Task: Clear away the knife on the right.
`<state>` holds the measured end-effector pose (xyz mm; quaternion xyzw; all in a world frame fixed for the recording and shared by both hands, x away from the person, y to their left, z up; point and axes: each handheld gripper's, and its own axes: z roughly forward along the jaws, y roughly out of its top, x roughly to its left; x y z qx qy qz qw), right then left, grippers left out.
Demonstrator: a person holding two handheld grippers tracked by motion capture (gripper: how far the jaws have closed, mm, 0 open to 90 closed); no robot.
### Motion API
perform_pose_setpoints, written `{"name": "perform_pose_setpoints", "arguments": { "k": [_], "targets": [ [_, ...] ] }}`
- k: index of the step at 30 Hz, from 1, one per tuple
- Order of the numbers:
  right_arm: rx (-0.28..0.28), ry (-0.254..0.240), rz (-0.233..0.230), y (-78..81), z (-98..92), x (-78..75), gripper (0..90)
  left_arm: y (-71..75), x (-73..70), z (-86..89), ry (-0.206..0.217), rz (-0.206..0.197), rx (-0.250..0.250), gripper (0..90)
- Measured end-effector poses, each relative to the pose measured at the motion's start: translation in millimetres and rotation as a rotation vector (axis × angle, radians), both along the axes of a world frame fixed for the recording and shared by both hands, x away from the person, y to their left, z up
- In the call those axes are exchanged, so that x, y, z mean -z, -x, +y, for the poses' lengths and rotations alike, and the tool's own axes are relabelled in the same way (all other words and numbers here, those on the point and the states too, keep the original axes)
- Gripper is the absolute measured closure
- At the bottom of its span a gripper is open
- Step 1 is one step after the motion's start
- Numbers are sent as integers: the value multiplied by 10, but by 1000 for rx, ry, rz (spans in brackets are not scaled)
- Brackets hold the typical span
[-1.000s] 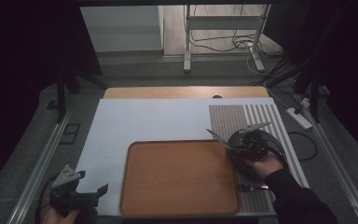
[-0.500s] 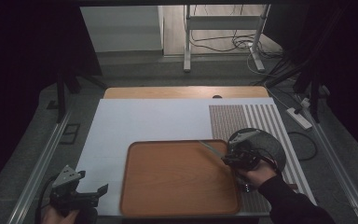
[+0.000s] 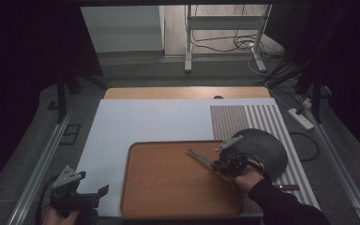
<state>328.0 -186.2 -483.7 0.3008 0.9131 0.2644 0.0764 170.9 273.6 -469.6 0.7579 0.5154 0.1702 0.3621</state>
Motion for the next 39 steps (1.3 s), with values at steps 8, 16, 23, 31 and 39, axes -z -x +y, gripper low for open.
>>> {"name": "perform_pose_setpoints", "arguments": {
  "k": [8, 16, 23, 31, 39],
  "targets": [
    [-12, 50, 51, -18, 25, 138, 761, 0, 0, 2, 1, 0, 1, 28],
    [-45, -35, 52, -56, -4, -1, 559, -7, 2, 1, 1, 5, 0, 29],
    [-161, 83, 39, -40, 318, 1, 896, -12, 3, -5, -3, 7, 1, 29],
    [-137, 148, 42, -136, 362, 121, 895, -10, 3, -6, -5, 6, 4, 29],
    [-36, 132, 63, -237, 100, 109, 895, -10, 2, -10, -7, 4, 7, 30]
  ]
}}
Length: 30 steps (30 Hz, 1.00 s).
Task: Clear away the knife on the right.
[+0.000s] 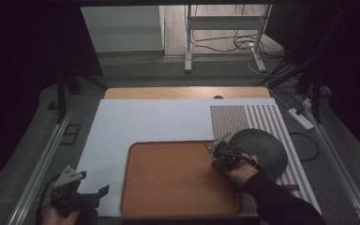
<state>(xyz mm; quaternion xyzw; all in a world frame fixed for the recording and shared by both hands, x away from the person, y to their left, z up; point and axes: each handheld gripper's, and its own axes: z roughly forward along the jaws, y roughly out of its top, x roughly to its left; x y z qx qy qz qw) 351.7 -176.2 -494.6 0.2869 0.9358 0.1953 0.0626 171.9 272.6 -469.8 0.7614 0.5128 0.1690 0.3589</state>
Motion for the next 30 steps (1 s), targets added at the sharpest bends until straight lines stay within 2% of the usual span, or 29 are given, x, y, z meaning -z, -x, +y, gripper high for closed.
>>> {"name": "perform_pose_setpoints", "arguments": {
  "k": [7, 19, 25, 30],
  "targets": [
    [23, 8, 12, 33, -103, -8, 895, 1, -1, -1, -1, -1, 1, 30],
    [78, -7, 46, 45, -335, -16, 894, 1, -1, -1, 0, -1, 2, 30],
    [76, 4, 50, 72, -339, -22, 886, 1, -1, 0, 0, -1, 3, 30],
    [73, -13, 50, 73, -332, -25, 845, 2, -1, -3, -2, -2, 3, 30]
  ]
}}
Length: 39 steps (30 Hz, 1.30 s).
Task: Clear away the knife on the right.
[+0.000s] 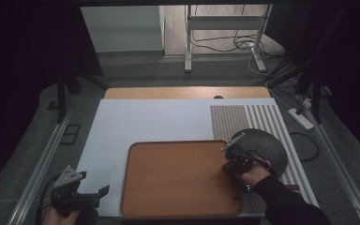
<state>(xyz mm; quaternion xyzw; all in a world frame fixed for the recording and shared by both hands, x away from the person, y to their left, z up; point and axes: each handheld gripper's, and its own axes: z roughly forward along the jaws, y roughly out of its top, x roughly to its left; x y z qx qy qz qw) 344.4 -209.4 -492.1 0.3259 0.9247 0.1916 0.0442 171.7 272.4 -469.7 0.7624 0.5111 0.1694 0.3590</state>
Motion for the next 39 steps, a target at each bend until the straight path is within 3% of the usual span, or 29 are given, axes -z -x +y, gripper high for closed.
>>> {"name": "perform_pose_setpoints", "arguments": {
  "k": [8, 12, 16, 18, 23, 27, 32, 39],
  "targets": [
    [4, -92, -72, 26, 19, -123, 558, -4, 2, 7, 7, 4, 0, 30],
    [23, -152, -82, 23, -20, -194, 409, -7, 3, 9, 9, 6, 1, 30],
    [46, -145, -80, 37, -31, -211, 180, -7, 4, 11, 11, 7, 1, 30],
    [68, -136, -96, 47, -38, -209, 118, -8, 3, 10, 10, 7, 2, 30],
    [80, -148, -112, 76, -101, -248, 104, -9, 4, 10, 11, 7, 2, 30],
    [88, -158, -142, 118, -175, -287, 30, -9, 5, 13, 12, 8, 2, 30],
    [99, -165, -196, 201, -293, -347, 7, -9, 5, 13, 13, 8, 1, 30],
    [137, -176, -201, 291, -463, -360, 7, -9, 5, 14, 14, 8, 2, 30]
  ]
}}
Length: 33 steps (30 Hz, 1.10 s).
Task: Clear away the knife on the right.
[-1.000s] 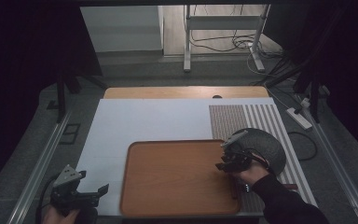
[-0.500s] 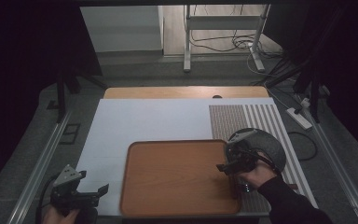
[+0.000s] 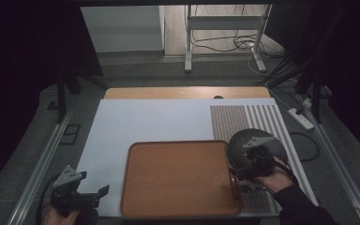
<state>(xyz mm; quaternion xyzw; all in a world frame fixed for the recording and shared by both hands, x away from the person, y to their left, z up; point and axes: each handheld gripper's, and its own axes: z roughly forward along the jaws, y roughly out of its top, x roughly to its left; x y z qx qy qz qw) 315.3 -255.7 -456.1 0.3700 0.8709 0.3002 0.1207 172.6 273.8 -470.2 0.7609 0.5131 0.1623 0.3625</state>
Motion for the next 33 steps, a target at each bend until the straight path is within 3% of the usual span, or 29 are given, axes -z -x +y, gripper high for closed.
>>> {"name": "perform_pose_setpoints", "arguments": {
  "k": [5, 33],
  "targets": [
    [31, -13, 2, 60, -109, -11, 7, 0, 0, 2, 1, 0, 0, 30],
    [169, -71, -79, 435, -609, -90, 0, -2, 0, 3, 3, 3, -3, 30]
  ]
}}
